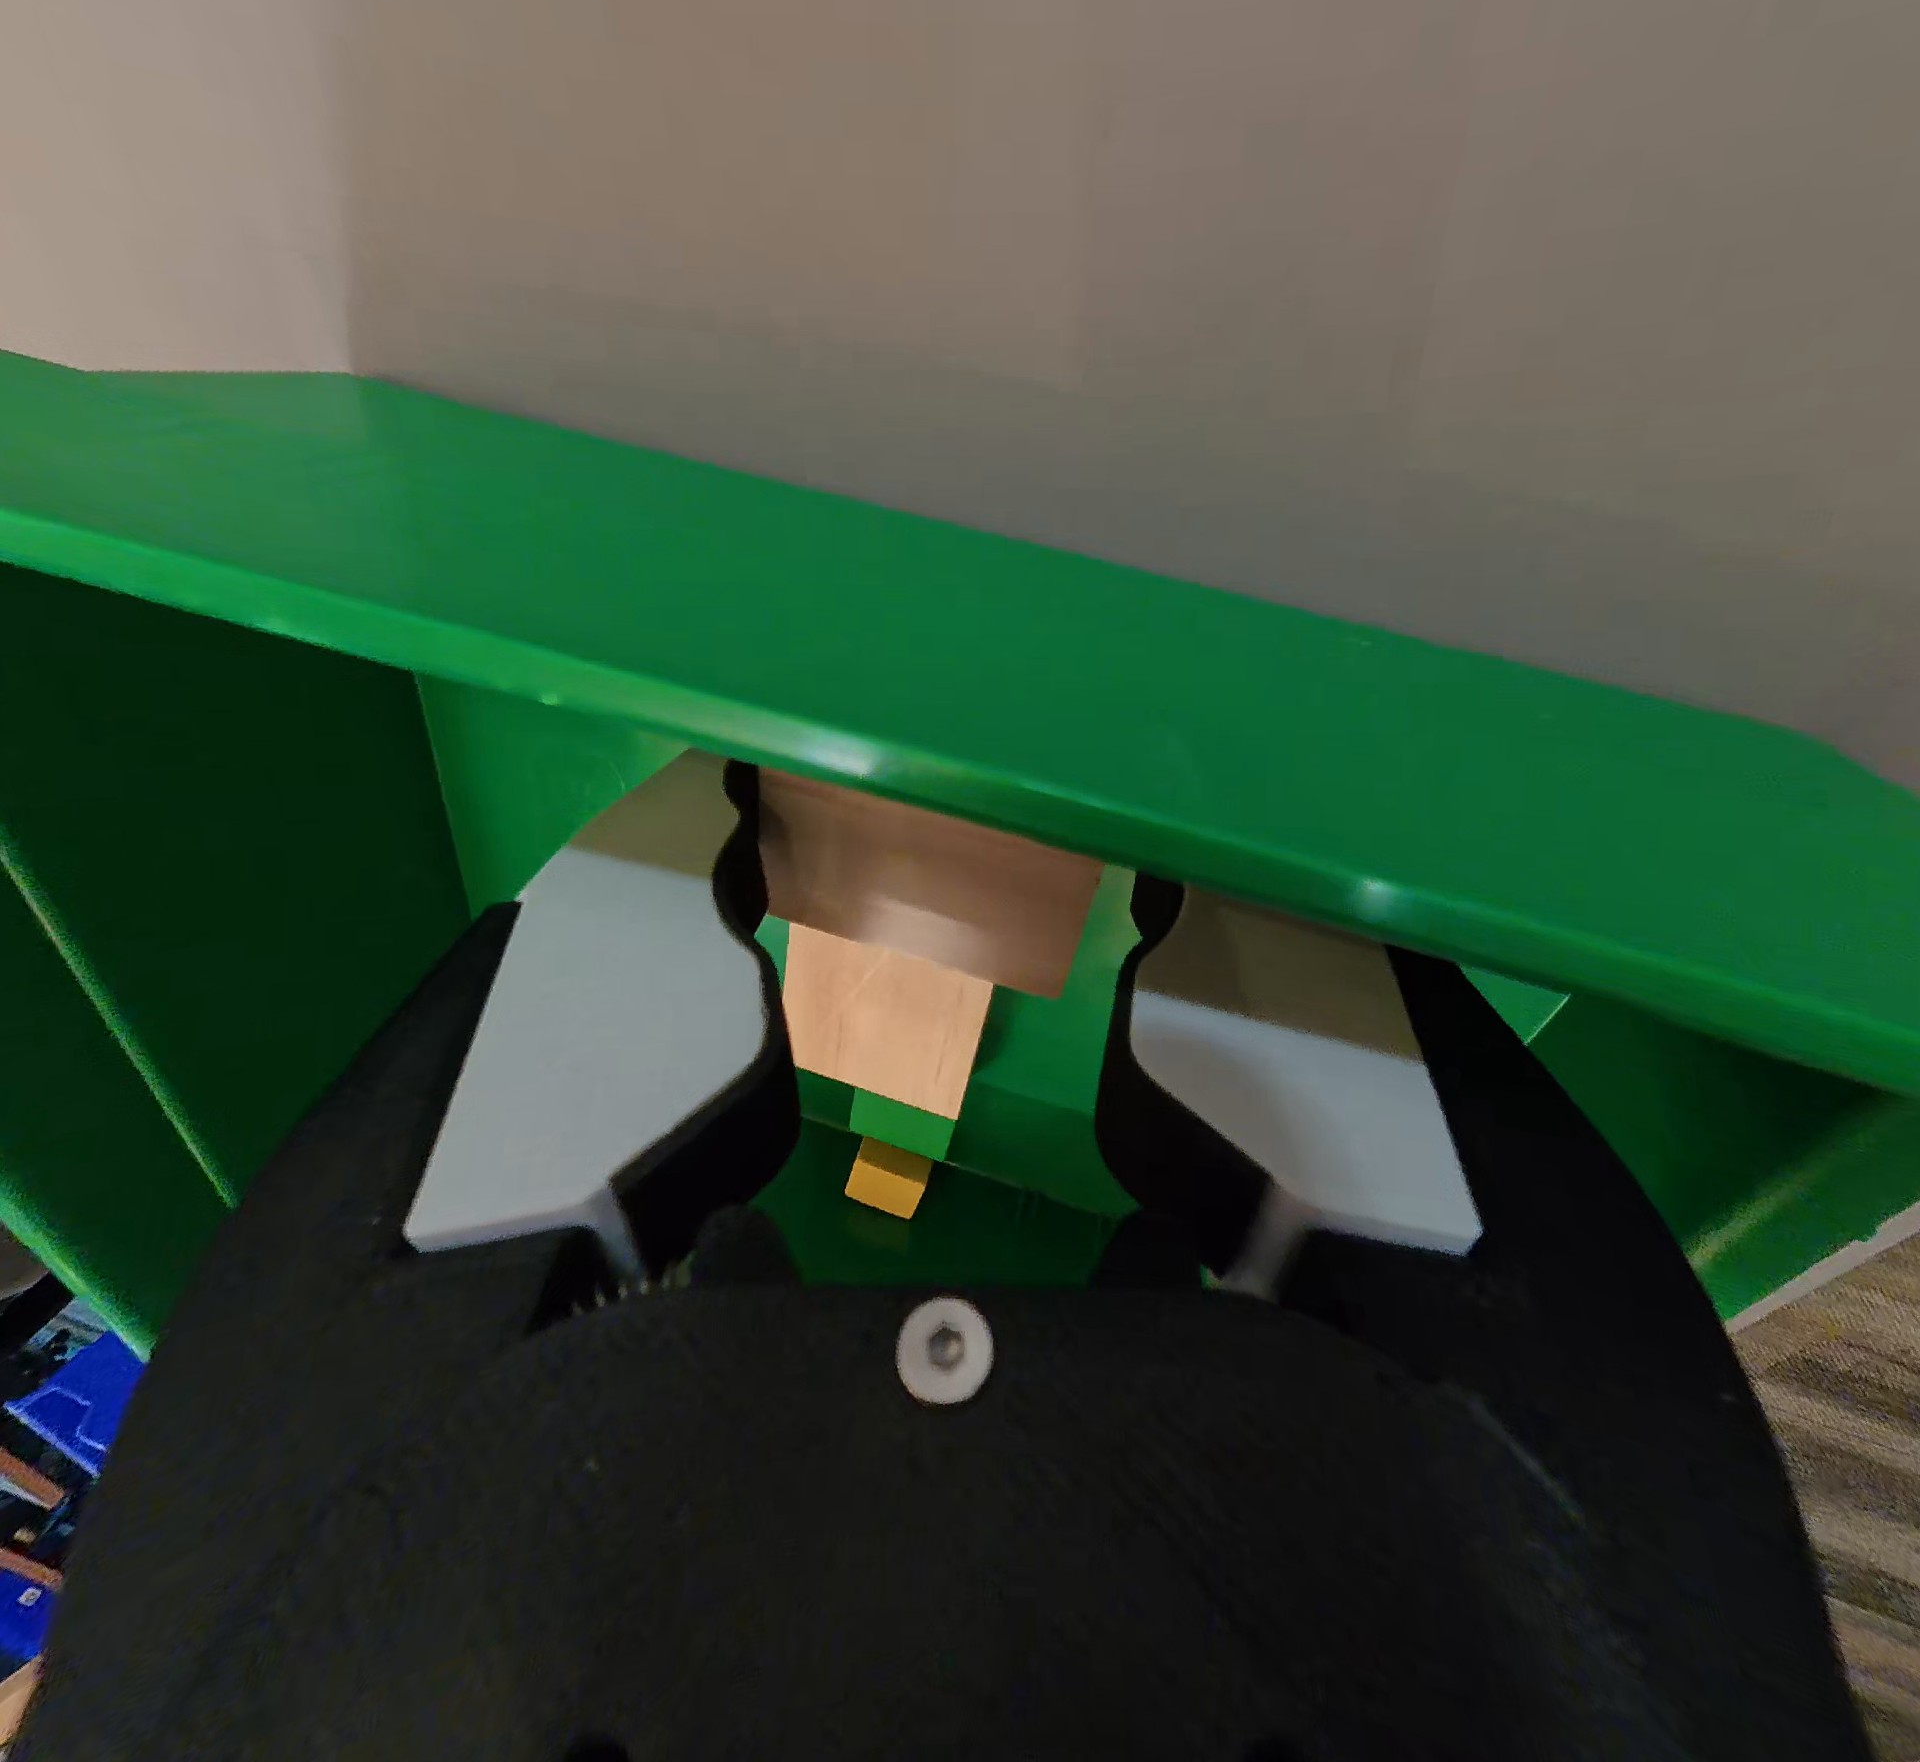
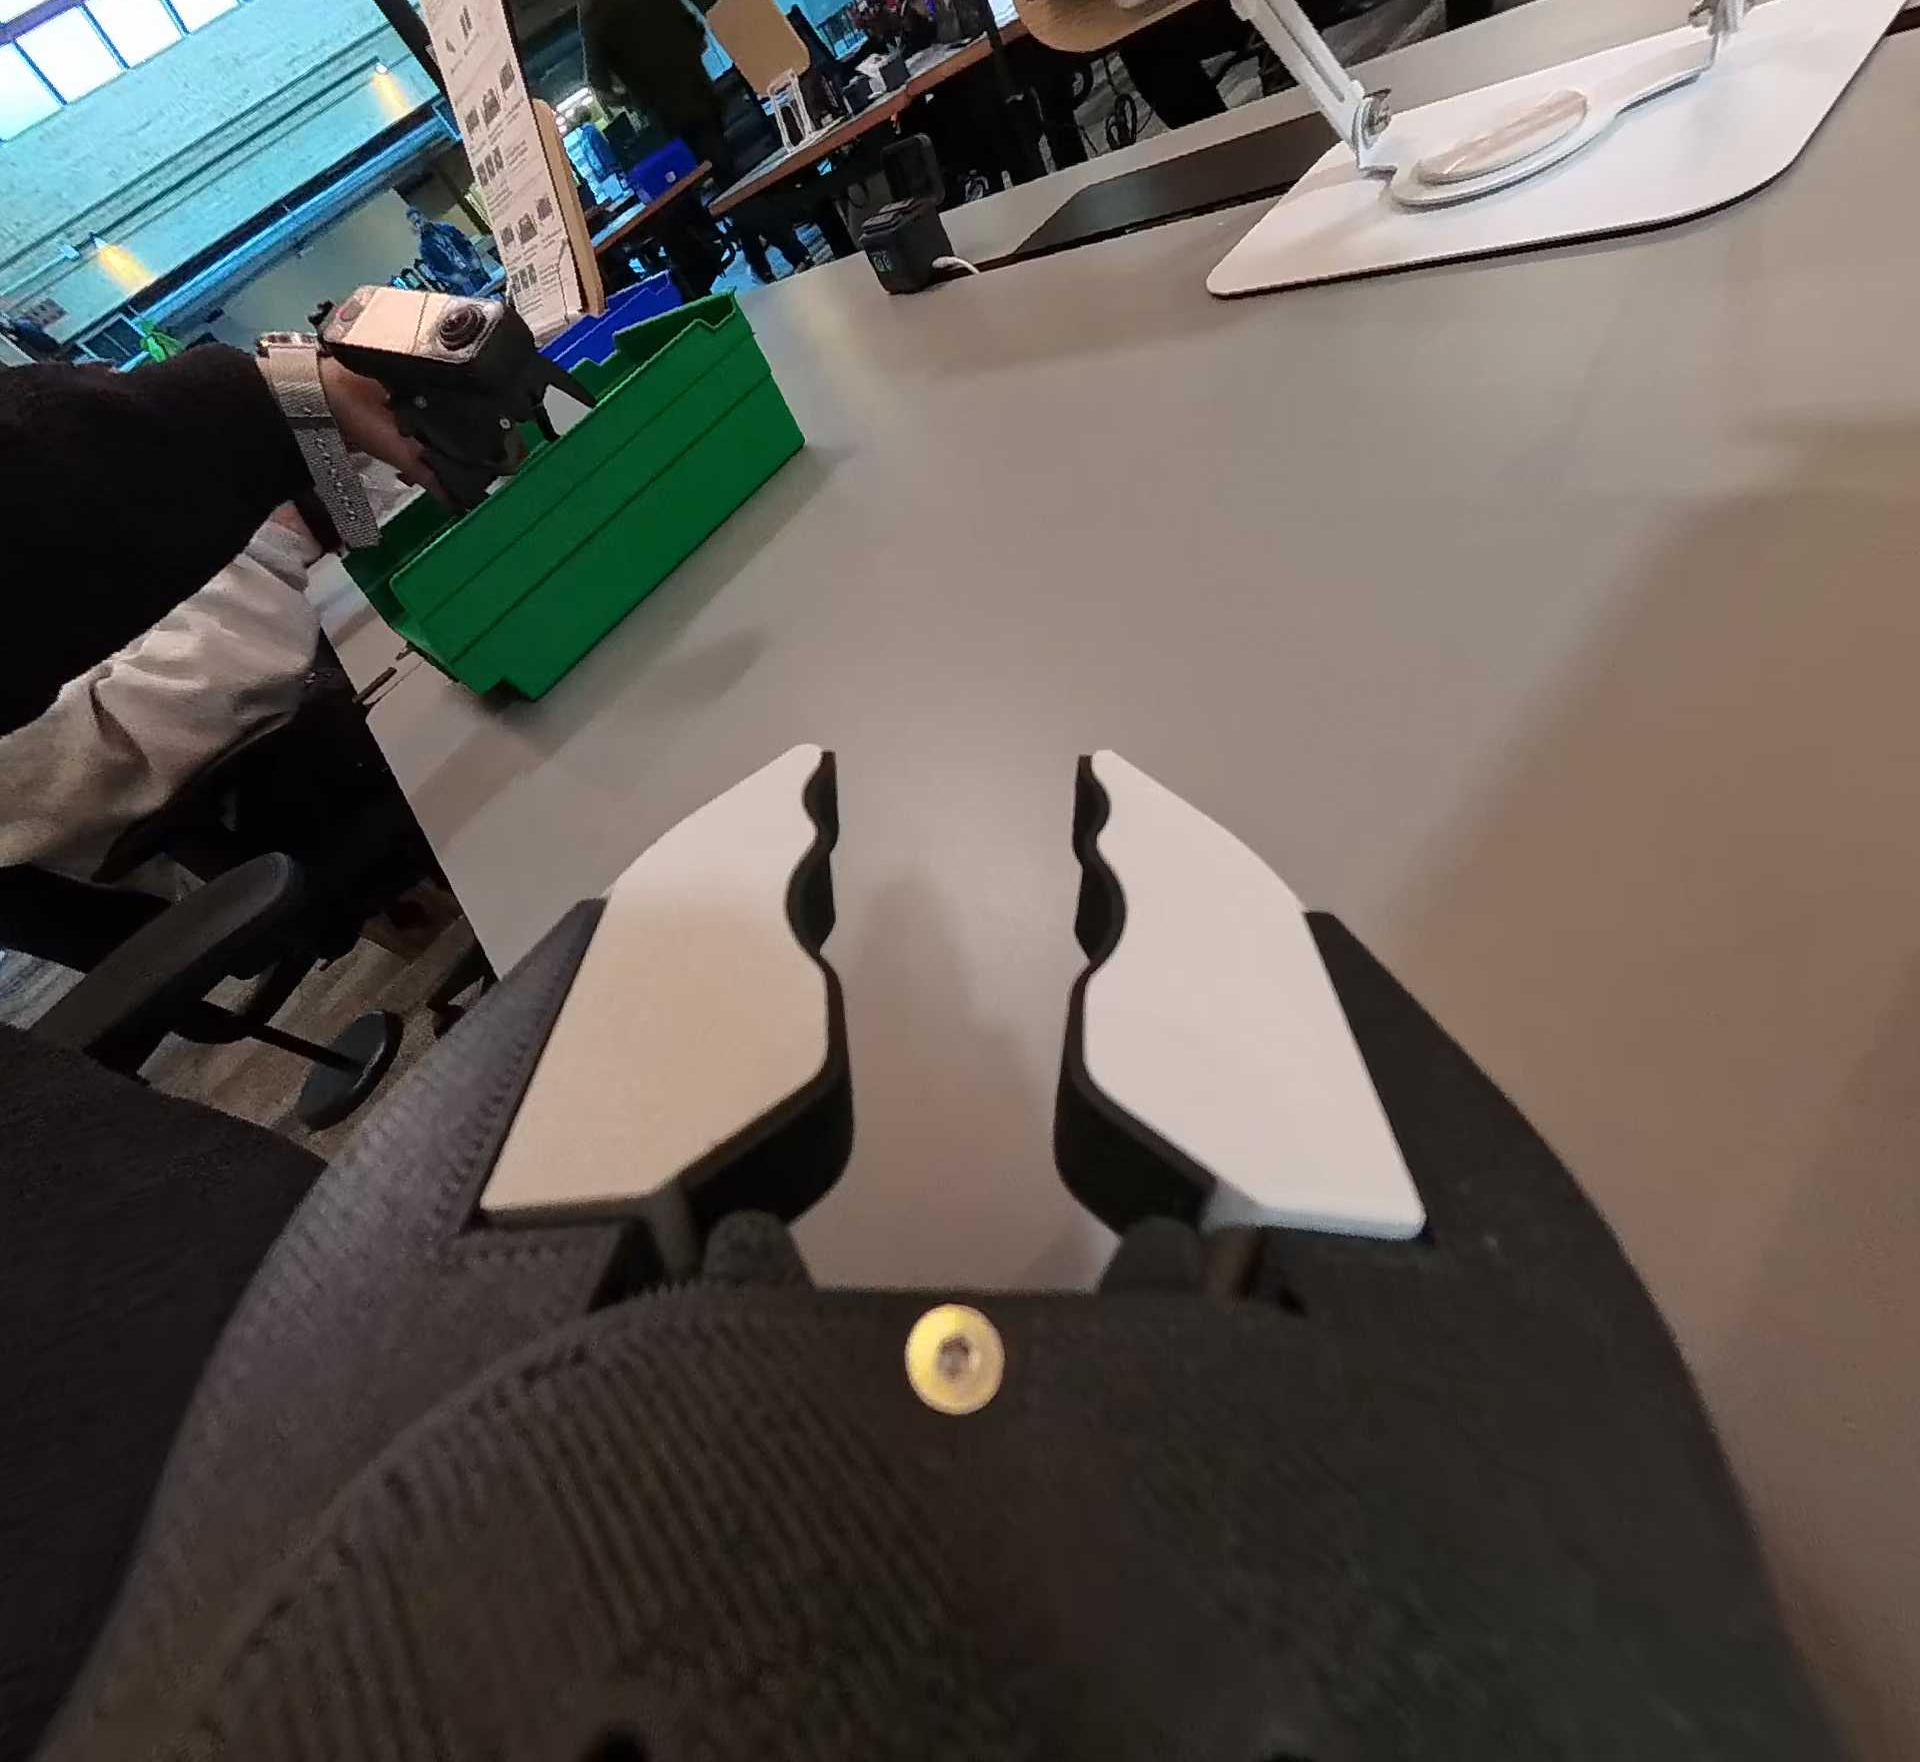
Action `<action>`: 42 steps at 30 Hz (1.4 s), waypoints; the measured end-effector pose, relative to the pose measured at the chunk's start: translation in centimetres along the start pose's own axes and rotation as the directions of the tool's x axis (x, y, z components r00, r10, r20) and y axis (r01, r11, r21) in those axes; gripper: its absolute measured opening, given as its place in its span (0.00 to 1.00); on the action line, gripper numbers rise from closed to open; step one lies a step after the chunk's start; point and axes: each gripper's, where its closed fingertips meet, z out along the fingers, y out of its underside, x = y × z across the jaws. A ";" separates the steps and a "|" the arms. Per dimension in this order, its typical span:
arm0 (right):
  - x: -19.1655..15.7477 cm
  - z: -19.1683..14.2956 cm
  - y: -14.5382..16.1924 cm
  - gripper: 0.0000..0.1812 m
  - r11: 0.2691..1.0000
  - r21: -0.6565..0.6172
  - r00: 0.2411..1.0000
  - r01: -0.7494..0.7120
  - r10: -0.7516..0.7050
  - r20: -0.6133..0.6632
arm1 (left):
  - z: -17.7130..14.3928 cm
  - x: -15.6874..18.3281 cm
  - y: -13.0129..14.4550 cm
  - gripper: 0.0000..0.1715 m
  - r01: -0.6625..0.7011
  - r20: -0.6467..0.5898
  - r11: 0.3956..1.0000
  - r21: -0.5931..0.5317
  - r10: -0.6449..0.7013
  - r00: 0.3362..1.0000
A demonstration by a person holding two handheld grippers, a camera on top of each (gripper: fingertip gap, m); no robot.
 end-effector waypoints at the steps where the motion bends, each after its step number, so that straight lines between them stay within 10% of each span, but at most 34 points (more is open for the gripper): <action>1: 0.0 0.0 0.0 0.24 1.000 0.000 1.000 0.001 -0.001 -0.001 | 0.1 0.0 0.0 0.41 0.000 -0.001 1.000 -0.003 0.000 1.000; 14: -0.4 0.0 -0.2 0.24 1.000 0.006 1.000 0.003 -0.003 0.011 | 0.0 -0.9 0.7 0.40 0.010 0.080 1.000 0.013 -0.011 0.997; 22: -1.9 -0.2 -1.4 0.22 0.995 0.074 0.996 -0.065 0.061 0.061 | -7.4 -3.8 1.4 0.39 0.256 0.121 0.918 0.302 -0.303 0.945; 26: -3.5 0.3 -2.0 0.24 0.994 0.092 0.993 -0.060 0.050 0.110 | -13.7 -4.5 -1.1 0.39 0.348 0.057 0.746 0.567 -0.457 0.888; 32: -6.6 3.9 -4.8 0.37 0.993 0.119 0.985 0.007 -0.027 0.171 | -22.0 -0.8 -14.1 0.39 0.395 -0.224 0.305 0.867 -0.470 0.854; 37: -11.1 5.4 -7.3 0.42 0.986 0.165 0.927 -0.011 -0.052 0.372 | -20.2 6.5 -26.3 0.39 0.492 -0.428 0.137 0.860 -0.331 0.841; 42: -9.0 3.8 -4.2 0.39 0.979 0.175 0.939 0.106 -0.156 0.305 | -15.2 12.4 -33.3 0.39 0.684 -0.676 -0.014 0.729 -0.174 0.717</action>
